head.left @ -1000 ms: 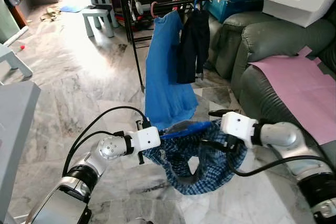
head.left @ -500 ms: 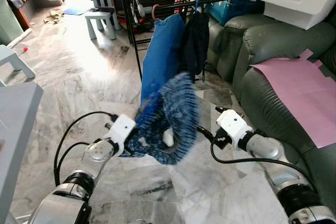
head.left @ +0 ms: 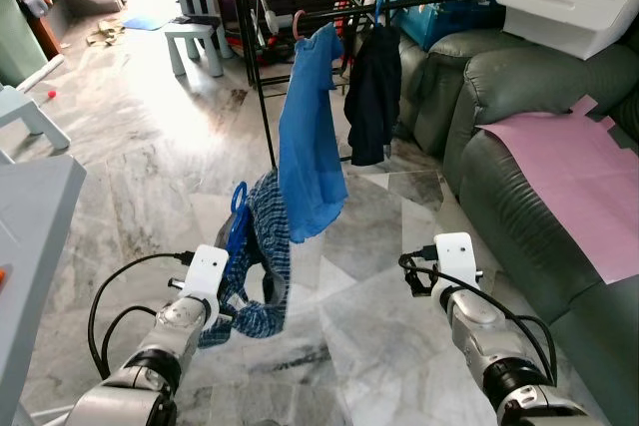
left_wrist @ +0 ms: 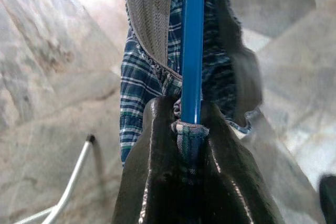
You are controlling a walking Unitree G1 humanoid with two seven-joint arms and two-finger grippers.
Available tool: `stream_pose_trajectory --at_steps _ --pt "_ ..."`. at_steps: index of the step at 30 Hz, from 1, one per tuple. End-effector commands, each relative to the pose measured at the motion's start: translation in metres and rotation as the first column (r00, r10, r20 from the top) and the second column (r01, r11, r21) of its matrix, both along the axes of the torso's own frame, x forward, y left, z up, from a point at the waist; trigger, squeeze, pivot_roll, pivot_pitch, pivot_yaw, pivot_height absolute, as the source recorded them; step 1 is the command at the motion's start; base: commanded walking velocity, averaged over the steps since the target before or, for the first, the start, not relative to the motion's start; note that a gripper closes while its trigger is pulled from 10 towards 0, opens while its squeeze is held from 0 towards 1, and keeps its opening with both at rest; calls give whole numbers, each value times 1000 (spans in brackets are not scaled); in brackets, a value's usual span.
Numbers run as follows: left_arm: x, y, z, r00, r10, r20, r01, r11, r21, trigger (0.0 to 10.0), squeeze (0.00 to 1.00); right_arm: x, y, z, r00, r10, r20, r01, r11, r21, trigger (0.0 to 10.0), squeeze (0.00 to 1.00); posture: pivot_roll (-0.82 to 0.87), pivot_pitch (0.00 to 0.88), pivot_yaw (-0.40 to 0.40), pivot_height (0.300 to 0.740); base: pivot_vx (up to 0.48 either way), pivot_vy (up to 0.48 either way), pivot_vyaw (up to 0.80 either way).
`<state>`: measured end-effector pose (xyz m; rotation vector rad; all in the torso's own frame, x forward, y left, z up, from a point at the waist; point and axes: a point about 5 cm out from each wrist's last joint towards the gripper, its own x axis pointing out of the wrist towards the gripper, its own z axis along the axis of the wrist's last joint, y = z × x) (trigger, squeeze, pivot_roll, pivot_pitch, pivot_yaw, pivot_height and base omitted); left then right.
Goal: Hang hanger
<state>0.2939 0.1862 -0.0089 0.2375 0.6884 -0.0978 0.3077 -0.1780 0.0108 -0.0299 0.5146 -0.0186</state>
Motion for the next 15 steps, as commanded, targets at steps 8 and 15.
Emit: stream_pose_trajectory --at_steps 8,15 --pt "2 -8 -1 997 43 -64 -47 997 -58 10000 0 -4 15 -11 991 45 -130 -38 998 49 10000 0 -70 0 45 740 0 0 0" --pt "-18 5 -17 985 138 -99 -143 989 -43 10000 0 -21 10 -28 982 51 -182 -41 998 57 10000 0 -14 0 17 740 0 0 0"
